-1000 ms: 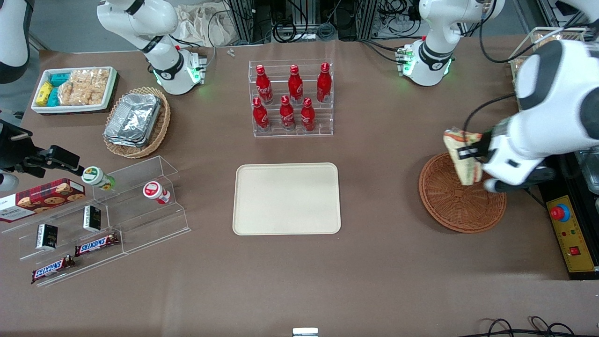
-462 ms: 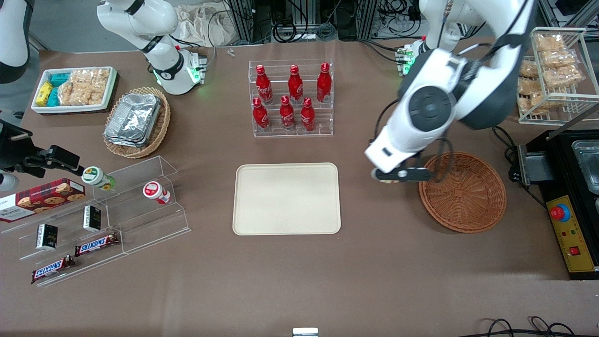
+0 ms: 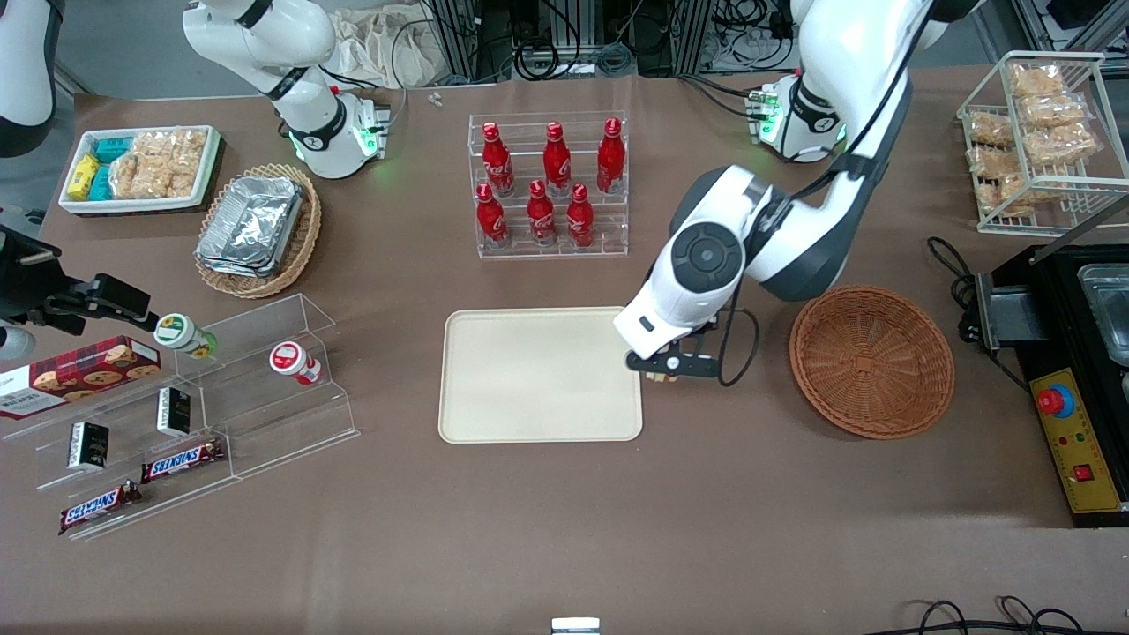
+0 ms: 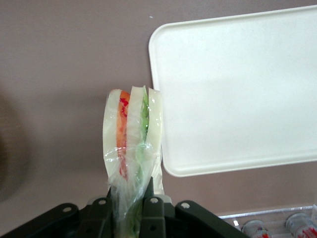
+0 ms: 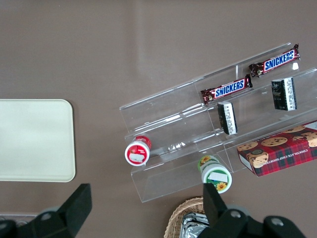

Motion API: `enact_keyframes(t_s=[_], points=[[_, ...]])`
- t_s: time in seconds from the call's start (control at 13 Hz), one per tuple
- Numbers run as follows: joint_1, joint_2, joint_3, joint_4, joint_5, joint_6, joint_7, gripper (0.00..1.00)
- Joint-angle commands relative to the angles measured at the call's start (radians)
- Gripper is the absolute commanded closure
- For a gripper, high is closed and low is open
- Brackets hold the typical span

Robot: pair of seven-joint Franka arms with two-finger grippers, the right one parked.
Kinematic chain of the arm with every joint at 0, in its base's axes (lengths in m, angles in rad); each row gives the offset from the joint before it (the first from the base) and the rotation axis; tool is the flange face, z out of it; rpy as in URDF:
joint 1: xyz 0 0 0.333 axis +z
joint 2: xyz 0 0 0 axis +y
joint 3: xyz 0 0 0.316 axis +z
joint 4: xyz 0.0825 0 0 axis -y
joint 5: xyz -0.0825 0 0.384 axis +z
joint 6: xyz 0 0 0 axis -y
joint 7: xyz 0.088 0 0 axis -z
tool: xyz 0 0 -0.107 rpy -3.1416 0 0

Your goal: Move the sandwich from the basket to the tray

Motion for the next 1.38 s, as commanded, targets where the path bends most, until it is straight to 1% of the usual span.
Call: enact_keyframes(t_s=[0.0,0.15,0.54,0.62,0.69,0.77,1.0,1.31], points=[[-0.039,0.084,0.007,0.037,0.007,0.083,-0.072,0.79],[-0.041,0.133,0.007,0.035,0.007,0.178,-0.097,0.79],[-0.044,0.211,0.003,0.035,0.008,0.278,-0.094,0.79],[-0.044,0.213,0.003,0.035,0.01,0.28,-0.094,0.76],[-0.044,0.211,0.003,0.035,0.008,0.279,-0.094,0.35],[-0.044,0.21,0.003,0.034,0.008,0.279,-0.09,0.01],[-0.042,0.191,0.001,0.026,0.007,0.257,-0.096,0.0],[-0.009,0.054,0.004,0.017,0.005,0.035,-0.074,0.01]])
